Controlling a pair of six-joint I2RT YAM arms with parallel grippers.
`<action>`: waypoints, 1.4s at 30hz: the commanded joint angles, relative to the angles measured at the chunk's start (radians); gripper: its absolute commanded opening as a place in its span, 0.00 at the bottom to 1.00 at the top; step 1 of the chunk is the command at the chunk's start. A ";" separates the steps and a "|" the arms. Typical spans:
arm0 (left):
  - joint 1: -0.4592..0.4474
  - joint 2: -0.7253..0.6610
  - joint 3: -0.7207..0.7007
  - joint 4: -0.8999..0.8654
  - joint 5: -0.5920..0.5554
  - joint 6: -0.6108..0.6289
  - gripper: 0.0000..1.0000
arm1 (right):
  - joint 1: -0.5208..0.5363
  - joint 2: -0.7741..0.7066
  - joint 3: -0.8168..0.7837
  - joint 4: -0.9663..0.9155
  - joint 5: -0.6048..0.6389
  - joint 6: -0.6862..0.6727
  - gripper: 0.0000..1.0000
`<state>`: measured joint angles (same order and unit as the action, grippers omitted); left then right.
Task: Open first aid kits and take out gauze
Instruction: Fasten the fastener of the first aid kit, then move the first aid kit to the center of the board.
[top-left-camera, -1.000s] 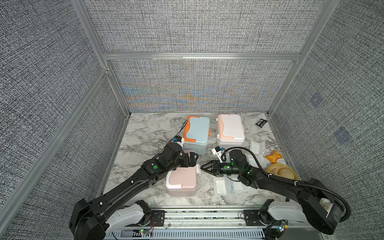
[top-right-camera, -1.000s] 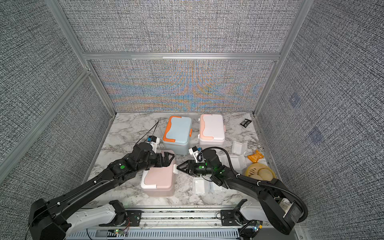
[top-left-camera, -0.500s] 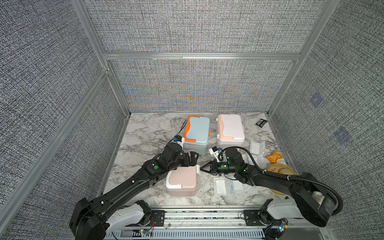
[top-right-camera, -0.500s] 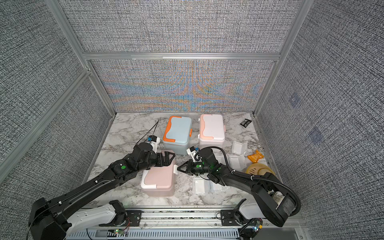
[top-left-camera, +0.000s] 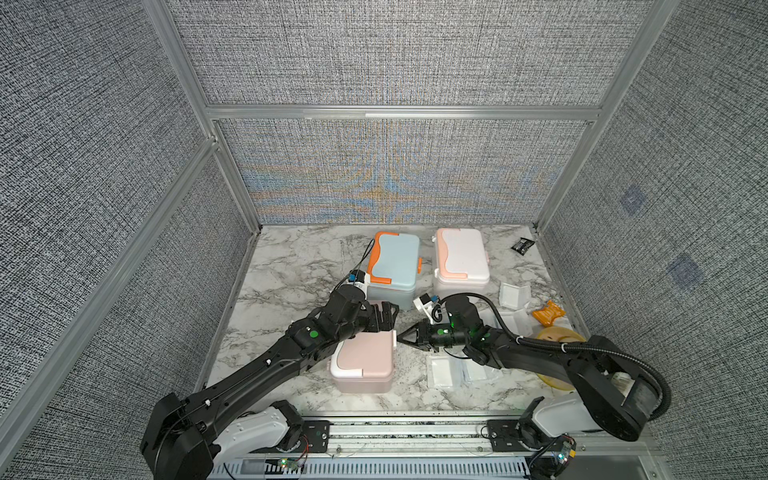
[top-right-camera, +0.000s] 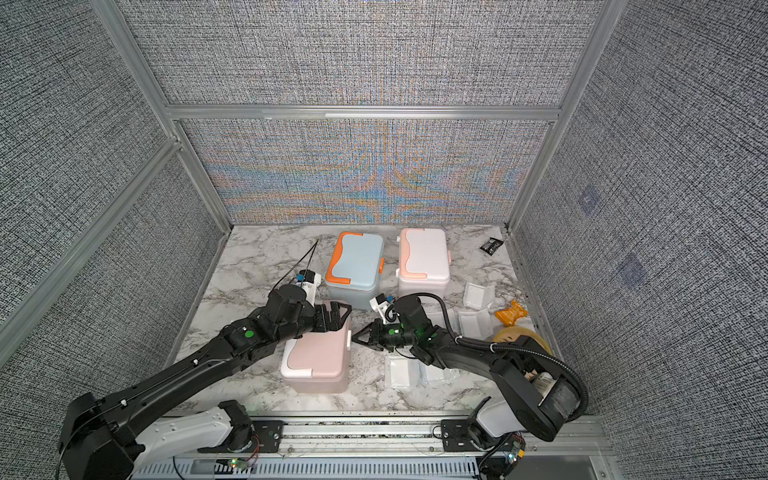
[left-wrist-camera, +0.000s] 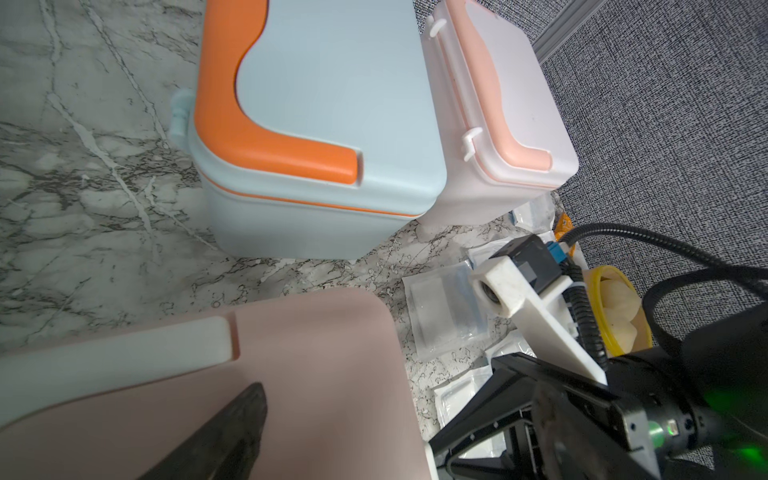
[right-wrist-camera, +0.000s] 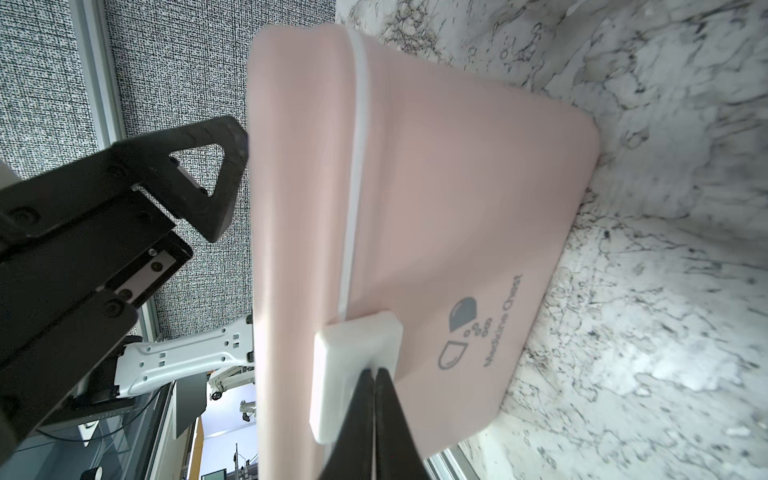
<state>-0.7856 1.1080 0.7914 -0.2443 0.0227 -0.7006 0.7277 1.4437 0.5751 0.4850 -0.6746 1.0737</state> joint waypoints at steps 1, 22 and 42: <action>0.000 0.012 -0.013 -0.154 0.020 -0.030 0.99 | 0.003 0.009 0.006 0.061 -0.025 0.011 0.09; 0.001 -0.445 0.006 -0.601 -0.101 -0.071 0.99 | 0.124 -0.148 0.109 -0.353 0.199 -0.200 0.80; 0.002 -0.932 -0.126 -0.877 0.209 -0.269 1.00 | 0.203 0.209 0.387 -0.264 0.254 -0.086 0.76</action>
<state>-0.7845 0.1909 0.6724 -1.0901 0.1799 -0.9379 0.9241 1.6333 0.9443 0.2173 -0.4492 0.9508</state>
